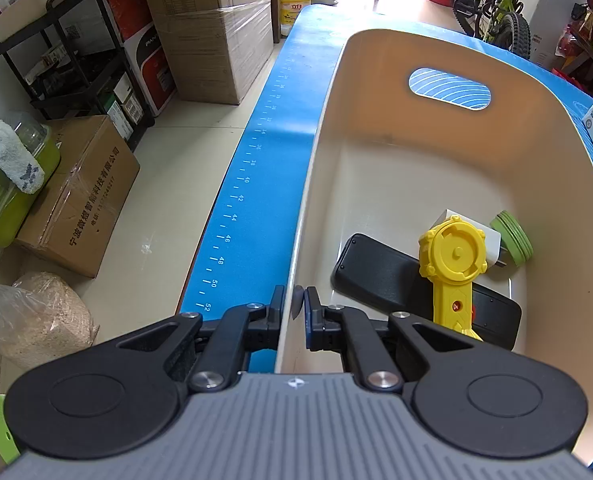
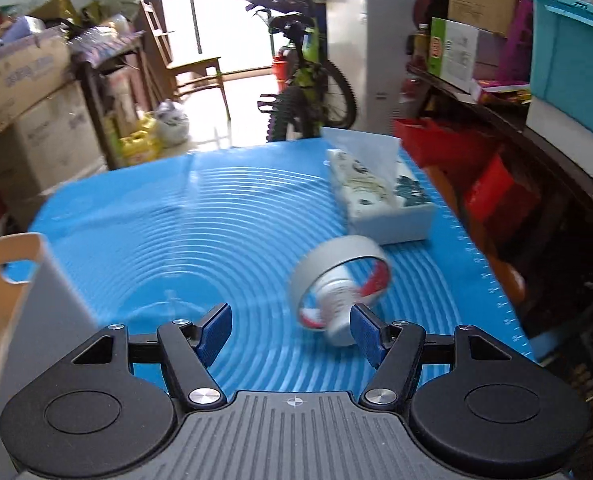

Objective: Organize rigid objects
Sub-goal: 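Move the right gripper to the grey tape roll and grasp its rim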

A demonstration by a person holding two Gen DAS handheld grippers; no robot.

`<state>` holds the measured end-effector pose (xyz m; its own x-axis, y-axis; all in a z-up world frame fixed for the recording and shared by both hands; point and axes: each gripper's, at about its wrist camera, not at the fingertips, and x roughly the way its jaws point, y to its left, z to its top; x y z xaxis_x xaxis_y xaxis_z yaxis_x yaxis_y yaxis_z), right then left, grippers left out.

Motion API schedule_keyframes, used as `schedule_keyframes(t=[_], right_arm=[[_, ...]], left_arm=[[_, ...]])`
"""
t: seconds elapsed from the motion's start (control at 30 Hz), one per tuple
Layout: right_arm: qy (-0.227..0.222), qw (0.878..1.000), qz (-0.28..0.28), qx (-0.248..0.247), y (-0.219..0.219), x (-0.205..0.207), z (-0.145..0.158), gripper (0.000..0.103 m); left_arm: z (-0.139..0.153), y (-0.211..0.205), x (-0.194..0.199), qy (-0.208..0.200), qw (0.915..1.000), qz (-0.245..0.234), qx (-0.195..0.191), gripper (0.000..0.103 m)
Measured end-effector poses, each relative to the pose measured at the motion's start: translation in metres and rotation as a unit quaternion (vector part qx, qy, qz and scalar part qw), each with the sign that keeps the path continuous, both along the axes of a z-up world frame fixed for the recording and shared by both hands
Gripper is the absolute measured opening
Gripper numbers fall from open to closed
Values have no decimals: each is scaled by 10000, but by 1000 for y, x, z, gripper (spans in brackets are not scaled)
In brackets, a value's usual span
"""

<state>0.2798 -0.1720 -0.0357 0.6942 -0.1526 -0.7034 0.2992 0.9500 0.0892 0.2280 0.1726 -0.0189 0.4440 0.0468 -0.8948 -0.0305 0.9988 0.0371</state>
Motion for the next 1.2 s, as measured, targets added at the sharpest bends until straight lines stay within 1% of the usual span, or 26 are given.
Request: schedule_keyframes(t=[0.13,0.27,0.37,0.43,0.47,0.5,0.53,0.57,0.63,0.7,0.77,0.9,1.0,1.07,1.2], right_arm=[[-192,9997,-81,132,-7,8,-3,72],[-158,9998,-137,-20,-7,20,-11,72],[-187,9996,-226,49,-11,26,-18,69],[-229,9993,-267,95,-13,28,-21,65],[-248,9992,-275,116,-14,29,-22,61],[-271,9992,-269,129,-15,29,-24,49],[-300,9992,-247,137,-16,29,-25,50],[-332,9992,-191,151,-16,29,-25,36],[-353,9992,-89,180,-15,27,-25,32],[-286,9993,9,224,-12,24,-24,23],[-198,9995,96,211,-8,20,-21,18],[-203,9990,326,210,0,6,-4,16],[-241,9985,438,242,4,-3,7,15],[-259,9978,519,325,7,-9,12,15],[-303,9966,689,332,16,-15,18,15]], left_arm=[[0,0,0,1,10000,0,5,10],[0,0,-1,1,10000,0,9,10],[0,0,-1,2,10000,-4,17,10],[0,1,-1,2,10000,-2,13,10],[0,0,-1,1,10000,-3,16,11],[0,0,-1,1,10000,-4,19,11],[0,0,-1,0,10000,-5,25,11],[0,-1,-1,1,10000,-4,29,11],[0,-1,0,4,10000,0,36,11],[-1,-1,0,5,10000,1,43,11],[-1,-2,0,6,10000,1,52,11],[-1,-3,0,5,10000,3,54,11],[-1,-3,0,4,10000,-1,56,11],[-1,-3,0,5,10000,5,44,11],[0,-4,0,5,10000,-2,50,11]])
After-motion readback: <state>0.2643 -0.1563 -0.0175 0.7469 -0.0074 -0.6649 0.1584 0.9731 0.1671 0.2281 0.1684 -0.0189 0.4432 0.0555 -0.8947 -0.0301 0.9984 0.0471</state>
